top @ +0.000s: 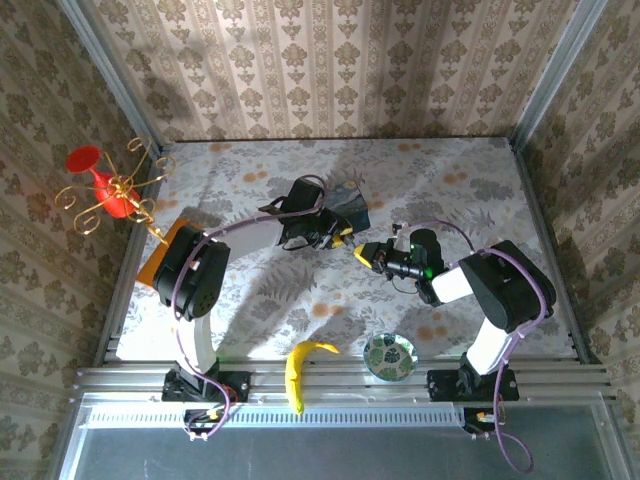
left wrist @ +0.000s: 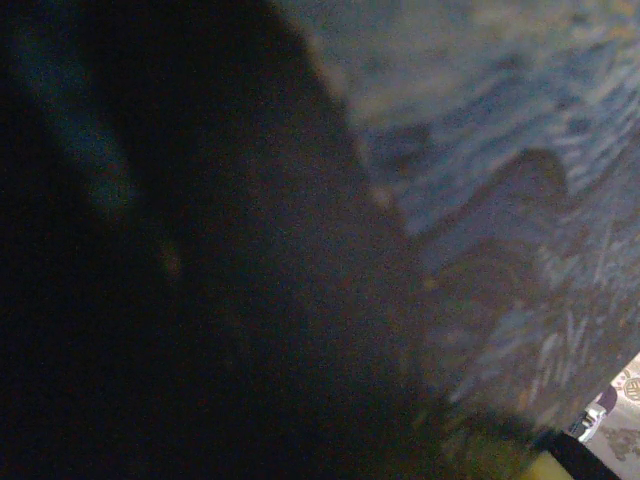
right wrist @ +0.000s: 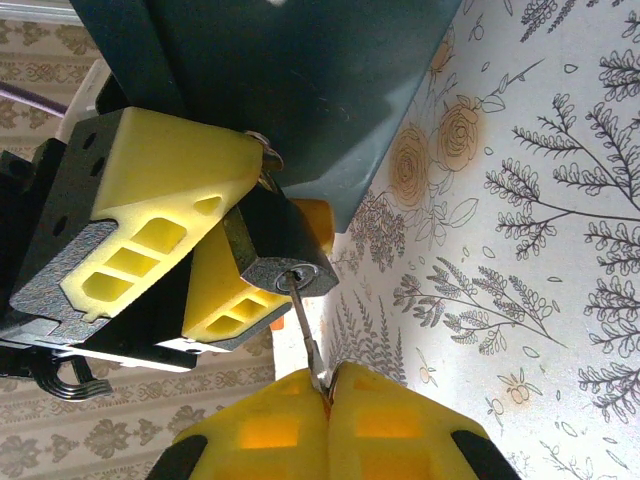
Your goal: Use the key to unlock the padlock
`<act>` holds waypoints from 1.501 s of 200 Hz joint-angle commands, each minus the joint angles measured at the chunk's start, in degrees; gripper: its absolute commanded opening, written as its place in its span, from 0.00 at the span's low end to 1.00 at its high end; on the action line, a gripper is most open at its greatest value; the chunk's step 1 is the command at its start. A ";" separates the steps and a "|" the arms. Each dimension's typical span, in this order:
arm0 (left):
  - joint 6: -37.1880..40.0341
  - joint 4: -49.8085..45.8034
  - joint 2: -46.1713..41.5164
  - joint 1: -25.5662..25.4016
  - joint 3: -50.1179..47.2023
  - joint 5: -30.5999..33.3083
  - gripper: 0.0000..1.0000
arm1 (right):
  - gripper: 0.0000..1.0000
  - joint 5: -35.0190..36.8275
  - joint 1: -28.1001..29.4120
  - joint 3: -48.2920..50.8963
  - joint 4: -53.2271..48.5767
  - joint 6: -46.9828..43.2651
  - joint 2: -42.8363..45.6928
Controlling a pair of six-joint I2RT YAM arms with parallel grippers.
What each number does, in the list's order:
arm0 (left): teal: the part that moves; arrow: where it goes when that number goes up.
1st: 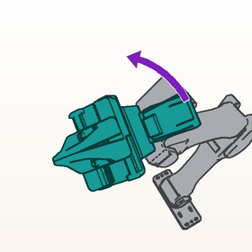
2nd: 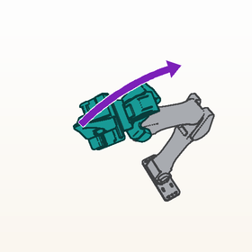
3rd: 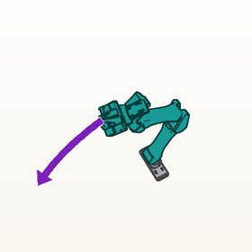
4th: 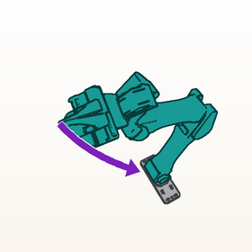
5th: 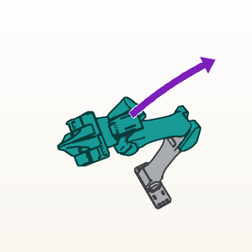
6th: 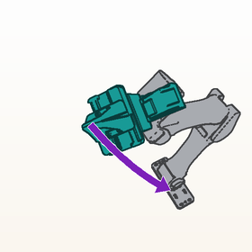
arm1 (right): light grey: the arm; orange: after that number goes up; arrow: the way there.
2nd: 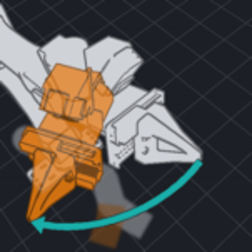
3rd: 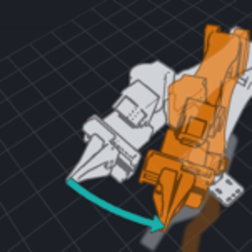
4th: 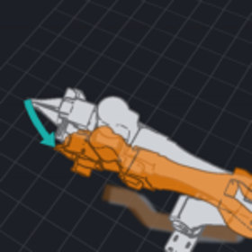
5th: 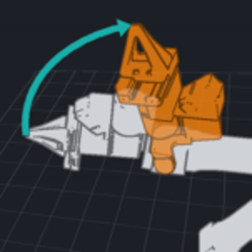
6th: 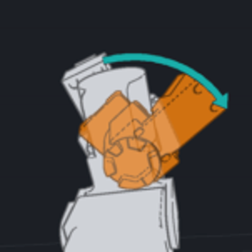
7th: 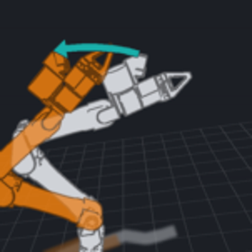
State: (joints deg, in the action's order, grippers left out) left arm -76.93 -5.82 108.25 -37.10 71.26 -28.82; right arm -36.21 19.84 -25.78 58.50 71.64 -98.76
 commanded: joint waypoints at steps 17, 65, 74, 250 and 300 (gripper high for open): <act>-0.34 -1.60 -1.64 -0.13 -0.40 -2.52 0.00 | 0.00 1.68 -1.29 1.41 -4.81 -2.00 4.28; 0.06 -1.74 -1.64 0.01 -0.25 -2.66 0.00 | 0.00 0.70 -2.61 2.40 -7.11 -1.94 7.10; 0.19 -1.73 -1.64 0.08 -0.20 -2.73 0.00 | 0.00 0.61 -2.76 2.40 -7.90 -2.10 7.64; -1.22 2.40 -0.54 1.37 -1.07 -2.93 0.00 | 0.00 2.63 -3.13 5.35 -17.65 -6.96 13.25; -1.07 2.57 -0.50 1.68 -1.20 -3.08 0.00 | 0.00 3.93 -3.81 6.37 -23.55 -8.37 17.72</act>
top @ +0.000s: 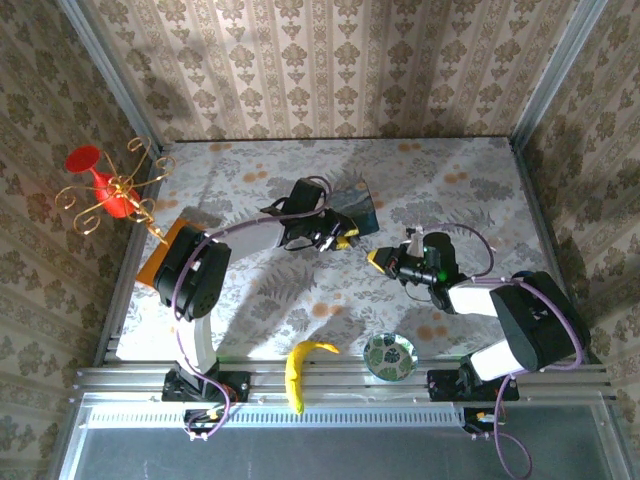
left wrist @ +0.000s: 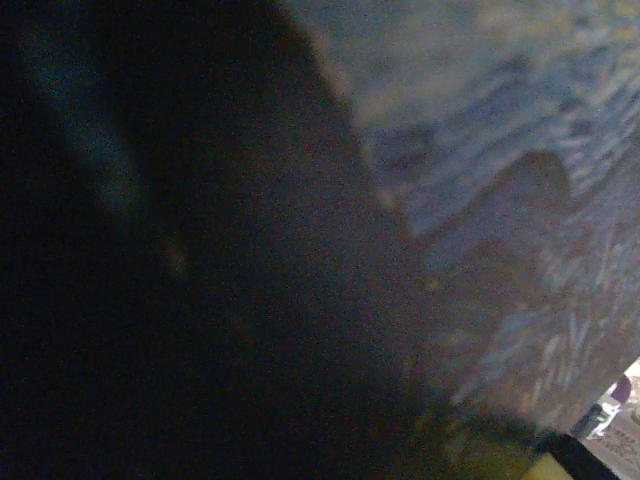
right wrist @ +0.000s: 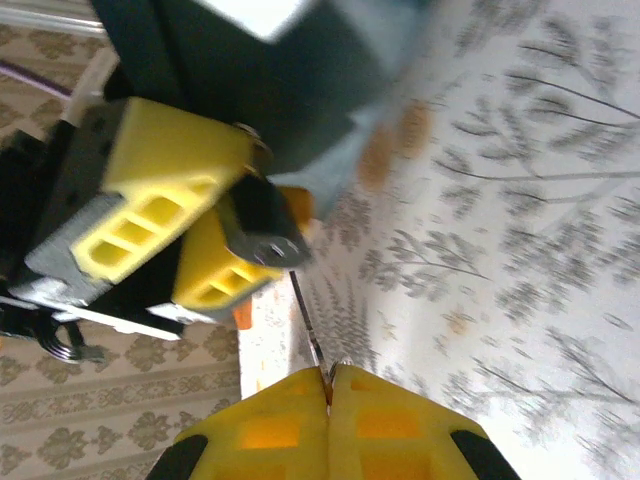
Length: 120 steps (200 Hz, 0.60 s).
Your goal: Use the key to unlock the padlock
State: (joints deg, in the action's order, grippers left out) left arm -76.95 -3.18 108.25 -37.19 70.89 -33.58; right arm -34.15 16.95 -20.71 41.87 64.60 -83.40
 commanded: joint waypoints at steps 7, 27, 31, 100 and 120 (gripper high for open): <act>-1.01 -0.07 -0.49 1.81 -0.80 1.73 0.00 | 0.00 2.05 -1.04 1.20 -7.75 -1.53 2.99; -1.05 -0.08 -0.40 1.77 -0.82 1.66 0.00 | 0.00 2.38 -1.21 0.85 -9.02 -1.88 5.02; -1.06 -0.07 -0.40 1.76 -0.77 1.60 0.00 | 0.00 2.39 -1.20 0.70 -9.15 -1.93 5.28; -0.88 -0.25 -0.67 1.24 -0.20 0.44 0.00 | 0.00 0.46 0.47 -3.03 -3.34 -2.25 4.29; -1.15 0.00 -0.58 1.07 -0.12 -0.02 0.00 | 0.00 0.65 1.54 -4.52 -2.28 -2.55 2.06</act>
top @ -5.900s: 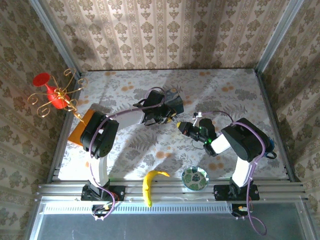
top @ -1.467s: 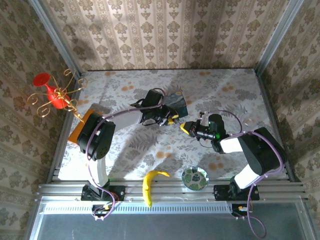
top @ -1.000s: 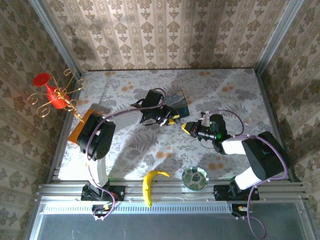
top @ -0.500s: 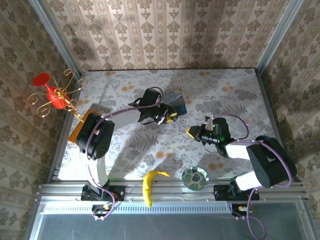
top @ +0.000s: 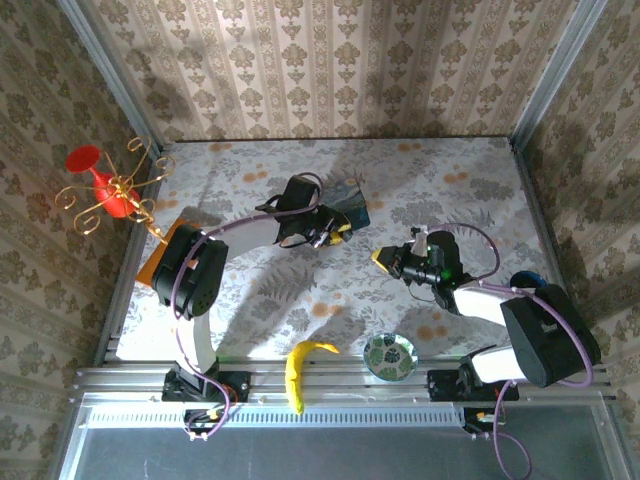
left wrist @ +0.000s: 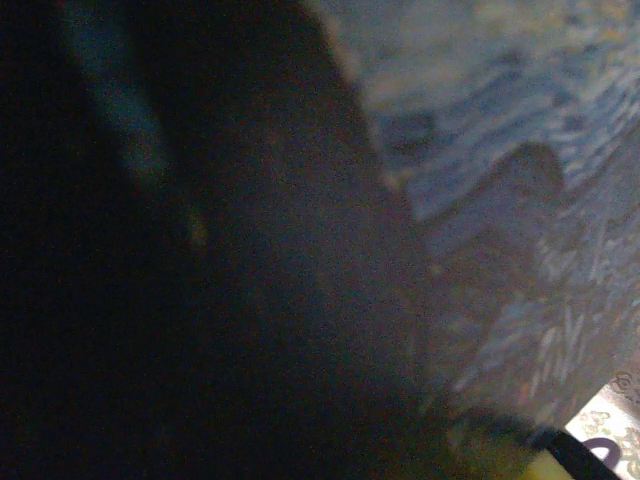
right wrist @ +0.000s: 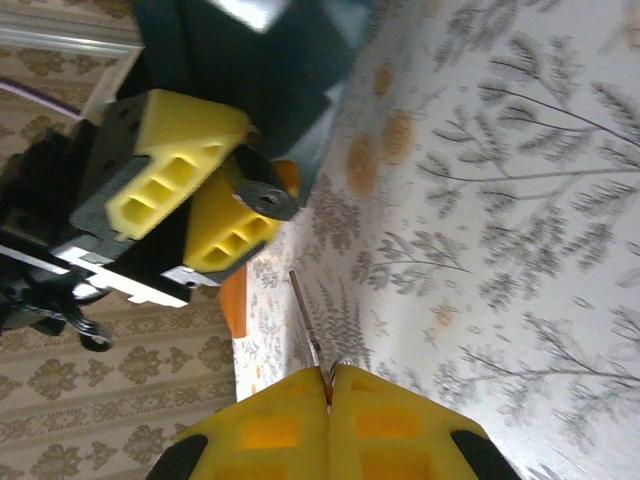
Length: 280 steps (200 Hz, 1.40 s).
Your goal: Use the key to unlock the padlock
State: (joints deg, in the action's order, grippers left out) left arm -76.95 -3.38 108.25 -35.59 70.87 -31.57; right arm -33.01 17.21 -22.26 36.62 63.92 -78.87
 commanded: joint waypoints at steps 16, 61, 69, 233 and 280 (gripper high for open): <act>-1.48 0.49 -0.56 -0.70 -0.21 -2.36 0.00 | 0.00 -0.40 2.01 -4.13 3.90 -1.83 -4.33; -1.98 0.85 -0.67 -0.97 -0.43 -2.70 0.00 | 0.00 -0.08 3.16 -5.83 6.58 -1.09 -8.74; -2.11 0.99 -0.75 -0.97 -0.53 -2.70 0.00 | 0.00 0.29 3.18 -5.95 6.37 -1.11 -8.99; -2.26 1.34 -1.02 -1.14 -0.79 -3.41 0.00 | 0.00 2.41 3.18 -7.58 6.97 -1.26 -11.74; -2.37 1.25 -0.76 -1.14 -0.76 -3.50 0.00 | 0.00 2.93 3.18 -7.79 7.76 -1.17 -11.83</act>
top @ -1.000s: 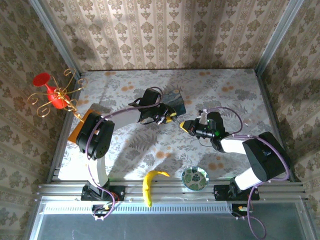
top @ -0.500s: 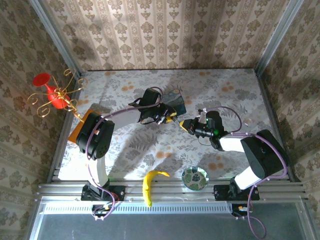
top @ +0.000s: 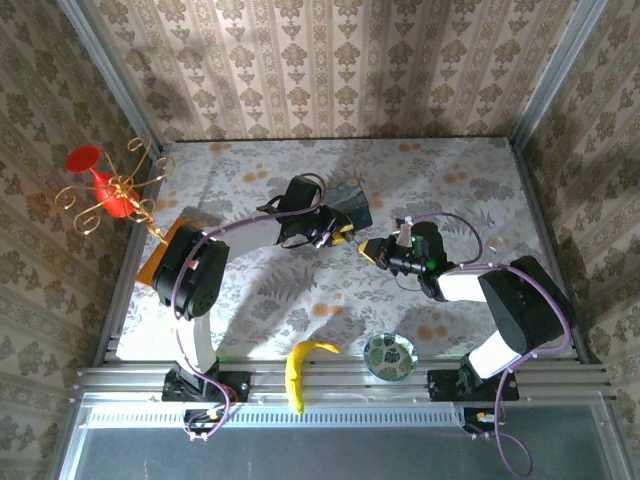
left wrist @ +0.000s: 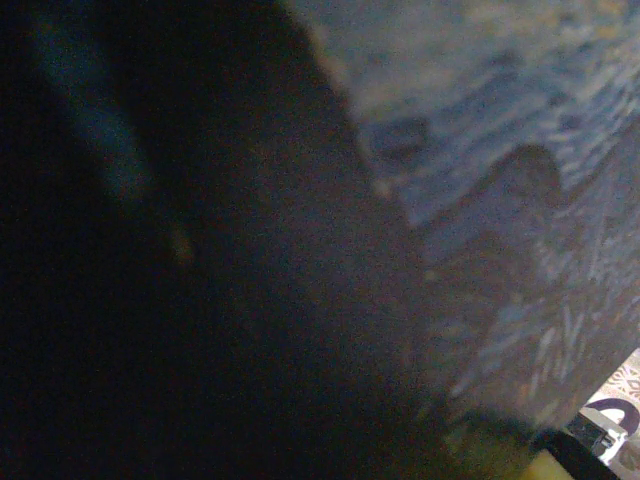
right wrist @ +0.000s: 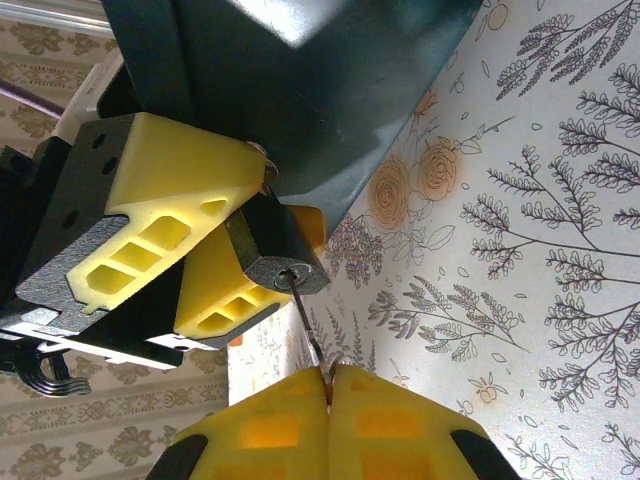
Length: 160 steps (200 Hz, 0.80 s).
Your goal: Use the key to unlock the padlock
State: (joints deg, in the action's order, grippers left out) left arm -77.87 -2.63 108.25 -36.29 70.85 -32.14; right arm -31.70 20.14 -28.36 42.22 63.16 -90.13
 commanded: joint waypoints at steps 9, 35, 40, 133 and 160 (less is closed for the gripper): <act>-1.41 0.46 -0.76 -0.44 -0.77 -2.93 0.00 | 0.00 1.67 0.25 -1.70 2.26 -0.40 -0.49; -1.51 0.35 -0.62 -0.44 -0.80 -2.84 0.00 | 0.00 1.73 0.39 -1.87 2.00 -0.89 -0.19; -1.50 0.31 -0.59 -0.44 -0.78 -2.84 0.00 | 0.00 1.73 0.45 -1.89 1.83 -1.05 -0.14; -1.97 0.30 -0.40 -0.51 -0.80 -2.84 0.00 | 0.00 4.10 1.77 -2.75 -5.27 -5.48 4.22; -1.93 0.29 -0.40 -0.62 -0.70 -2.93 0.00 | 0.00 5.09 1.92 -2.94 -7.09 -6.60 5.47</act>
State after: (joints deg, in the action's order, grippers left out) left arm -78.50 -2.39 108.25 -36.32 70.78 -32.32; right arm -28.62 21.63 -29.21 36.91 59.20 -87.07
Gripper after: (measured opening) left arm 0.280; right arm 0.046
